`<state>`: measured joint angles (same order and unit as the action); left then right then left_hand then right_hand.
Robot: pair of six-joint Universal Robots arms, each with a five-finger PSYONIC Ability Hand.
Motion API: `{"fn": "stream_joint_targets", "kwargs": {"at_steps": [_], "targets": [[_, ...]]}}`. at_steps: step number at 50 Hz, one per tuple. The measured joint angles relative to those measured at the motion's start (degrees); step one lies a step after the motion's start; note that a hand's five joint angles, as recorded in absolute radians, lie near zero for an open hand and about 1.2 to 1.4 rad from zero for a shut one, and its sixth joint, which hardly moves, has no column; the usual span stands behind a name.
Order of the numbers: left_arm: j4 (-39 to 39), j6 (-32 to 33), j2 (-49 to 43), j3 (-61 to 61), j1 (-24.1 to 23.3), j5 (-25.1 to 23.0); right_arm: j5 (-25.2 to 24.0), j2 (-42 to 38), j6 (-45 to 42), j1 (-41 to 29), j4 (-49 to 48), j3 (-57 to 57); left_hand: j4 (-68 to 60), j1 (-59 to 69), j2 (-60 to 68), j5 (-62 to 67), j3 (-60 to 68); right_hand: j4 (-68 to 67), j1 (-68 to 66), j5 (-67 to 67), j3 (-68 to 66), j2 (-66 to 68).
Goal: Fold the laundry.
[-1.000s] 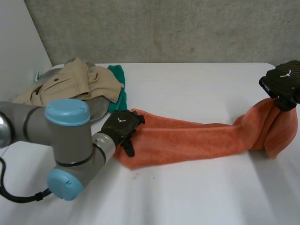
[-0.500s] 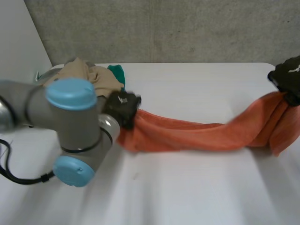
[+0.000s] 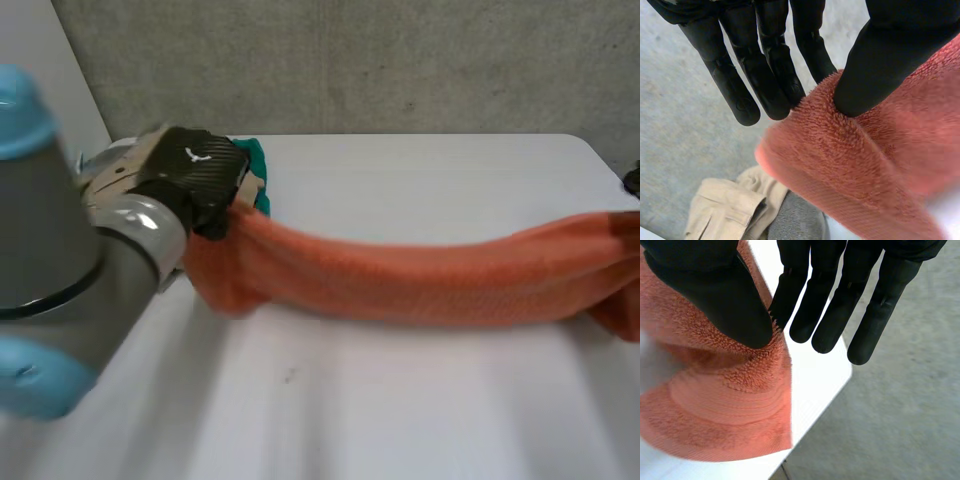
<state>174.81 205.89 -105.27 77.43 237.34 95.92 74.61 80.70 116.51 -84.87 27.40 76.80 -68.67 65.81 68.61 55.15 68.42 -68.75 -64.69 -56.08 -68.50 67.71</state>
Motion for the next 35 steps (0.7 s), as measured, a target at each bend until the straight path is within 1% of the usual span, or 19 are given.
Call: {"fn": "stream_joint_targets", "kwargs": {"at_steps": [3, 6, 7, 10, 11, 12, 15, 18, 21, 22, 25, 32, 33, 35], "targets": [[3.0, 1.5, -4.9, -4.3, 0.5, -0.1, 2.5, -4.9, 0.4, -2.4, -3.0, -2.9, -0.2, 0.0, 0.0, 0.0, 0.0, 0.0, 0.0, 0.0, 0.0, 0.0], [8.1, 3.8, -10.6, -12.3, 0.9, -0.2, 6.8, -10.3, 1.1, -5.2, -9.5, -8.2, -0.2, 0.0, 0.1, 0.0, 0.0, 0.0, 0.0, 0.0, 0.0, 0.0], [9.8, 4.6, -12.0, -15.2, 1.0, -0.2, 7.1, -10.6, 1.2, -5.5, -10.2, -8.8, -0.2, 0.0, 0.1, 0.0, 0.0, 0.0, 0.0, 0.0, 0.0, 0.0], [16.1, 7.0, -15.0, -24.3, 1.3, -0.2, 11.3, -13.8, 3.5, -8.2, -22.6, -15.2, -0.2, 0.0, 0.1, 0.0, 0.1, 0.0, 0.0, 0.0, 0.0, 0.0], [17.1, 7.4, -15.2, -25.6, 1.4, -0.2, 11.8, -14.0, 4.0, -8.6, -24.8, -16.0, -0.2, 0.0, 0.1, 0.0, 0.1, 0.0, 0.0, 0.0, 0.0, 0.0], [19.5, 8.0, -15.8, -28.5, 1.5, -0.1, 12.4, -14.2, 5.1, -9.2, -29.2, -17.2, -0.2, 0.0, 0.1, 0.0, 0.1, 0.0, 0.0, 0.0, 0.0, 0.0], [24.7, 8.9, -16.2, -32.8, 1.8, -0.1, 13.2, -14.0, 8.5, -10.1, -40.4, -18.2, -0.2, 0.0, 0.1, 0.0, 0.1, 0.0, 0.0, 0.0, 0.0, 0.0], [29.7, 9.0, -15.7, -34.2, 1.9, 0.1, 12.8, -12.7, 13.0, -10.5, -51.5, -16.3, -0.2, 0.0, 0.1, 0.0, 0.1, 0.0, 0.0, 0.0, 0.0, 0.0], [31.0, 8.7, -14.9, -32.8, 2.0, 0.1, 12.0, -11.7, 14.8, -10.5, -54.8, -14.5, -0.2, 0.0, 0.1, 0.0, 0.1, 0.0, 0.0, 0.0, 0.0, 0.0], [31.8, 8.2, -13.7, -29.2, 2.0, 0.0, 10.5, -10.3, 16.8, -10.3, -57.1, -11.0, -0.2, 0.0, 0.1, 0.0, 0.1, 0.0, 0.0, 0.0, 0.0, 0.0], [32.2, 7.4, -11.5, -21.7, 2.0, -0.6, 8.9, -8.8, 18.1, -10.1, -57.2, -6.3, -0.2, 0.0, 0.1, 0.0, 0.1, 0.0, 0.0, 0.0, 0.0, 0.0], [32.8, 5.4, -8.2, 0.0, 2.5, -3.7, 7.0, -7.4, 18.6, -9.6, -50.7, 6.6, -0.2, 0.0, 0.1, 0.0, 0.1, 0.0, 0.0, 0.0, 0.0, 0.0], [33.0, 5.3, -8.0, 1.4, 2.5, -3.9, 6.9, -7.4, 18.6, -9.5, -50.0, 7.9, -0.2, 0.0, 0.1, 0.0, 0.1, 0.0, 0.0, 0.0, 0.0, 0.0], [33.8, 5.0, -8.0, 8.4, 2.8, -4.6, 5.9, -7.6, 18.5, -9.3, -46.8, 13.3, -0.2, 0.0, 0.1, 0.0, 0.1, 0.0, 0.0, 0.0, 0.0, 0.0]]}}
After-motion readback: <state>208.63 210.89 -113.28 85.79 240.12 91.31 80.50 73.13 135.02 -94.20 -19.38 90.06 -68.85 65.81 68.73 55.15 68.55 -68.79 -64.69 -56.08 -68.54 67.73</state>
